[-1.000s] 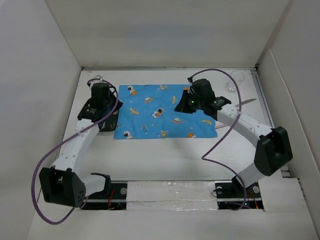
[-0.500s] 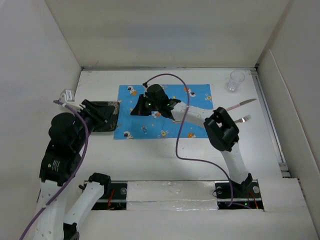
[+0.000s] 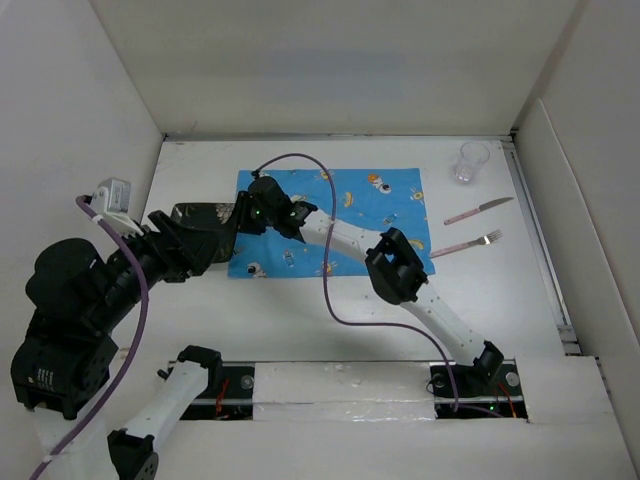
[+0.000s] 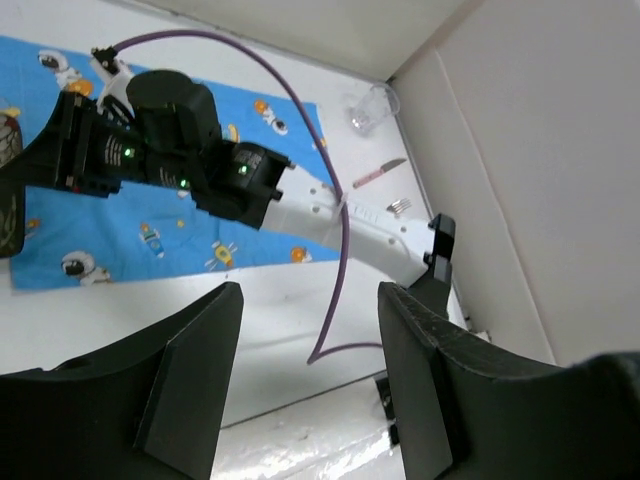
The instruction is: Set the dinner table for one person
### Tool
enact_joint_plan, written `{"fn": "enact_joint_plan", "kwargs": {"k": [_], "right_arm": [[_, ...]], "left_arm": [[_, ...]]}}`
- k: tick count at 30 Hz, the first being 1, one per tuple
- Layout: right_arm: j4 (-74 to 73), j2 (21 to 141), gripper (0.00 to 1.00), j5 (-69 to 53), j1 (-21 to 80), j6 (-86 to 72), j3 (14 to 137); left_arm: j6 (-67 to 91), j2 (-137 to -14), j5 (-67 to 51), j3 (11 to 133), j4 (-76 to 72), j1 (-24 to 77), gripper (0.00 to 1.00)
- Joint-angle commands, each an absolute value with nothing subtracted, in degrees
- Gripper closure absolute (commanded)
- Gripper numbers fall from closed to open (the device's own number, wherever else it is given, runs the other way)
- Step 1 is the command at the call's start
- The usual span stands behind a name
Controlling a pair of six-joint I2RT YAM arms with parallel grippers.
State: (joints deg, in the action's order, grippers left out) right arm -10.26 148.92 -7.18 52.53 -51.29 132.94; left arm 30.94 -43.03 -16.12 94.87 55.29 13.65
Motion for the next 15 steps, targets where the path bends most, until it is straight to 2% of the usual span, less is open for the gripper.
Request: {"fn": "enact_joint_plan", "kwargs": {"k": [1,7,11,15], "right_arm": [[-13.18,149.41,0.58,-2.56,52.65,-52.74,135.97],[-14.23,149.41,0.58,-1.14,53.17,-53.09,133.42],[-13.45,151.95,0.58,-4.39,53.70,-54.31,134.73],[-13.28,152.76,0.61,-4.14,54.23,-56.51,134.92]], "left_arm": [[27.42,-41.49,-17.84,92.91,59.24,13.54,0.46],[27.16,-39.64,-18.46,90.71,58.01,13.54,0.45],[27.51,-38.85,-18.46,89.21,58.01,13.54,0.45],[27.68,-38.32,-17.93,88.59,58.36,13.54,0.45]]}}
